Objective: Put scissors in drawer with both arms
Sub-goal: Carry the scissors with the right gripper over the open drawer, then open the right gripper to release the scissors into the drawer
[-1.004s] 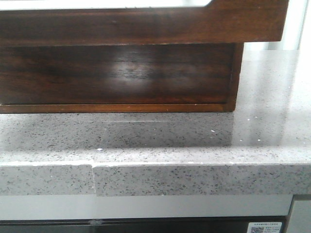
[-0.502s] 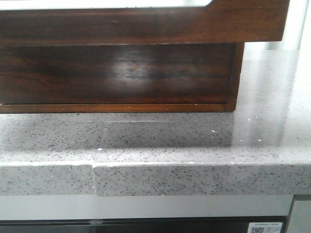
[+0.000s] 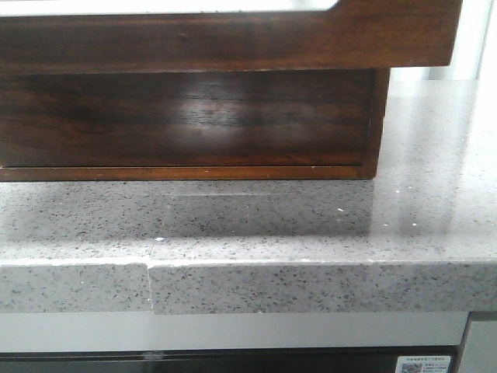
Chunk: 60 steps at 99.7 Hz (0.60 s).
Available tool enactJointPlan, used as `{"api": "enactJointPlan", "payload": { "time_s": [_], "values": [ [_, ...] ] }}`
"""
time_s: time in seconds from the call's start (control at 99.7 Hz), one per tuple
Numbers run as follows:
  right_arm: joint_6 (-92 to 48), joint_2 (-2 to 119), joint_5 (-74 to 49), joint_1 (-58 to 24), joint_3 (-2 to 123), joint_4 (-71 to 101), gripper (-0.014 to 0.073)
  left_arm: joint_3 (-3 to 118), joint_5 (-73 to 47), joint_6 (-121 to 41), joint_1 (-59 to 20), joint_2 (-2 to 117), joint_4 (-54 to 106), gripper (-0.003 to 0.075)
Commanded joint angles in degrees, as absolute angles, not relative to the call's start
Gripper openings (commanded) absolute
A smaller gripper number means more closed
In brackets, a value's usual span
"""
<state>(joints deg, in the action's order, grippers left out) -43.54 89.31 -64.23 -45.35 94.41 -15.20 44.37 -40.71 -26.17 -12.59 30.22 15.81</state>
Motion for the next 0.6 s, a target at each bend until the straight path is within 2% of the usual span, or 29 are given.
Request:
{"api": "enactJointPlan", "payload": {
  "time_s": [0.0,0.12,0.171,0.421,0.592],
  "values": [
    [-43.3,87.2,-62.2,-45.4,96.6,-17.1,0.0073,45.7,-36.3,-25.4,-12.8,30.8,17.2,0.0347],
    [-42.8,87.2,-62.0,-45.4,96.7,-17.1,0.0213,45.7,-36.3,-25.4,-12.8,30.8,17.2,0.0347],
    [-41.8,87.2,-62.0,-45.4,97.1,-17.1,0.0243,45.7,-36.3,-25.4,-12.8,30.8,17.2,0.0347],
    [-38.0,85.5,-65.3,-45.4,102.5,-16.3,0.0243,45.7,-36.3,-25.4,-12.8,30.8,17.2,0.0347],
    [-36.4,80.3,-67.1,-44.2,102.8,-9.1,0.0243,45.7,-36.3,-25.4,-12.8,30.8,17.2,0.0347]
  ]
}}
